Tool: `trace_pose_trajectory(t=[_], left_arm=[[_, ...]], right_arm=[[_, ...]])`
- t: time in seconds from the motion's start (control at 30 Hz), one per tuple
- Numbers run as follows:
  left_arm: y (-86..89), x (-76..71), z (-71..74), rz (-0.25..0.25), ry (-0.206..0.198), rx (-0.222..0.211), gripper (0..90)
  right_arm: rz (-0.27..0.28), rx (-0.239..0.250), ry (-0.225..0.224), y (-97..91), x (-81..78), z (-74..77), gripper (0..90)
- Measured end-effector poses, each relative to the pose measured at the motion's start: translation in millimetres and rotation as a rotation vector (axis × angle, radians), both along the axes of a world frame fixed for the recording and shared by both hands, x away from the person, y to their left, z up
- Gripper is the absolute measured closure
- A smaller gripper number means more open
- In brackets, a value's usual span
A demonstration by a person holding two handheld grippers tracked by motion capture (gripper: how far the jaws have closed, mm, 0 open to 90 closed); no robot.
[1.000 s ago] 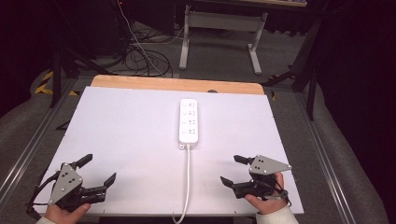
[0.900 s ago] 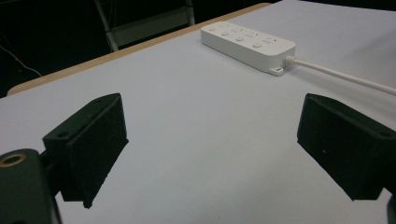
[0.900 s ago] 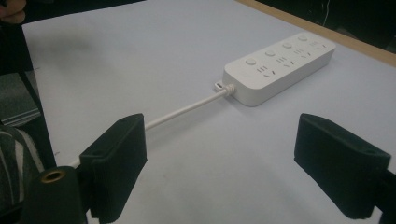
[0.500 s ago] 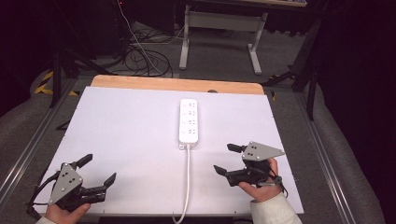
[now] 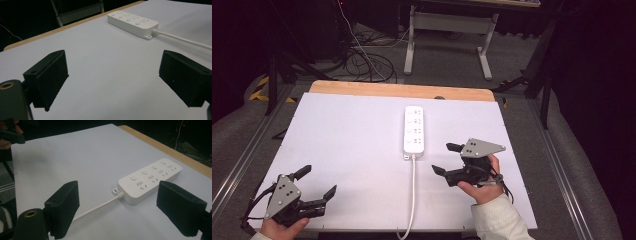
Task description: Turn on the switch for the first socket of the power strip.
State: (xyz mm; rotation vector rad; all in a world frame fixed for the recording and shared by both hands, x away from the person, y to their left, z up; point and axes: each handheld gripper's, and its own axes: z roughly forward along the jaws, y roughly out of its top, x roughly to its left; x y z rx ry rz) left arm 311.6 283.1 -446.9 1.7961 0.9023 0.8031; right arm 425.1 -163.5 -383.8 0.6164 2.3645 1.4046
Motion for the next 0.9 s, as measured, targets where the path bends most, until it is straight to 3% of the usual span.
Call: trace_pose_trajectory(t=[0.5, 0.53, 0.77, 0.8, 0.83, 0.9], left_arm=[[0.8, -0.3, 0.2, 0.001, -0.002, 0.000, 9.1], [0.8, -0.3, 0.2, 0.001, -0.002, 0.000, 9.1], [0.8, 0.1, 0.2, -0.001, -0.004, 0.007, 9.1], [0.9, 0.1, 0.2, 0.000, -0.003, 0.007, 9.1], [0.9, 0.1, 0.2, 0.000, -0.002, 0.007, 9.1], [0.8, 0.2, 0.1, 0.000, -0.003, 0.007, 9.1]], right_arm=[[-0.020, -0.007, 0.012, 21.2, 33.9, 4.0, 23.1], [-0.007, -0.013, 0.004, 22.7, 36.8, 3.6, 33.7], [-0.016, -0.043, 0.003, 28.9, 46.9, 2.6, 45.2], [0.010, -0.028, 0.036, 30.0, 52.6, 1.6, 56.5], [0.010, -0.028, 0.036, 30.0, 52.6, 1.6, 56.5], [0.032, -0.007, 0.054, 31.4, 56.8, 0.0, 66.5]])
